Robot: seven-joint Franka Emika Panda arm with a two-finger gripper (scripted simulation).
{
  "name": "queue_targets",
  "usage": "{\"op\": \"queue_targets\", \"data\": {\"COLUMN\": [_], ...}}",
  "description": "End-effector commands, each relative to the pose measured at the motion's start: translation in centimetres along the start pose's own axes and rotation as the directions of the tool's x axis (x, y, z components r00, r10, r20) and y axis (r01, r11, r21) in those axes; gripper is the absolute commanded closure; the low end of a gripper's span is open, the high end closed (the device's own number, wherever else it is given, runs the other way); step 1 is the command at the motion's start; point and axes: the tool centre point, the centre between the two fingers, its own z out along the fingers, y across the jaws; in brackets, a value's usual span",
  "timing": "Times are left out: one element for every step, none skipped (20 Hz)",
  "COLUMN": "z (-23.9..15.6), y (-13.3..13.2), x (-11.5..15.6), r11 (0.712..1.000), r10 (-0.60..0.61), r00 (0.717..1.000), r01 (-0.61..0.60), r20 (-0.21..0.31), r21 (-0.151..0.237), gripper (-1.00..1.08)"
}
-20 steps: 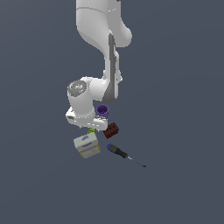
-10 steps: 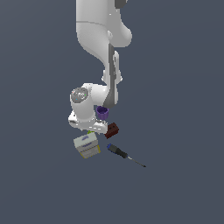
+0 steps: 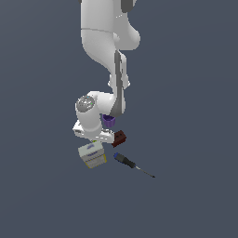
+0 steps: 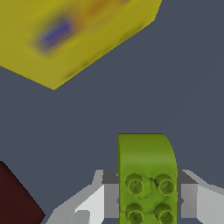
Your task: Pick up a designated object from a clutter of objects.
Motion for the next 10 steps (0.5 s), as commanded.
{"op": "queue_targets", "data": {"z": [0.2, 0.2, 0.2, 0.2, 0.2, 0.2, 0.0, -0.03, -0.12, -0.27], "y": [0.01, 0.01, 0.01, 0.01, 0.01, 0.01, 0.0, 0.01, 0.02, 0.04], "x": [-0.11, -0.11, -0.11, -0.11, -0.11, -0.11, 0.03, 0.04, 0.06, 0.1], "r11": [1.0, 1.0, 1.0, 1.0, 1.0, 1.0, 1.0, 1.0, 1.0, 1.0], "r10": [0.0, 0.0, 0.0, 0.0, 0.0, 0.0, 0.0, 0.0, 0.0, 0.0], "r00": [1.0, 1.0, 1.0, 1.0, 1.0, 1.0, 1.0, 1.0, 1.0, 1.0], "r01": [0.0, 0.0, 0.0, 0.0, 0.0, 0.0, 0.0, 0.0, 0.0, 0.0], "r20": [0.003, 0.003, 0.003, 0.003, 0.003, 0.003, -0.001, -0.001, -0.001, -0.001], "r21": [0.0, 0.0, 0.0, 0.0, 0.0, 0.0, 0.0, 0.0, 0.0, 0.0], "gripper": [1.08, 1.08, 1.08, 1.08, 1.08, 1.08, 1.08, 1.08, 1.08, 1.08]}}
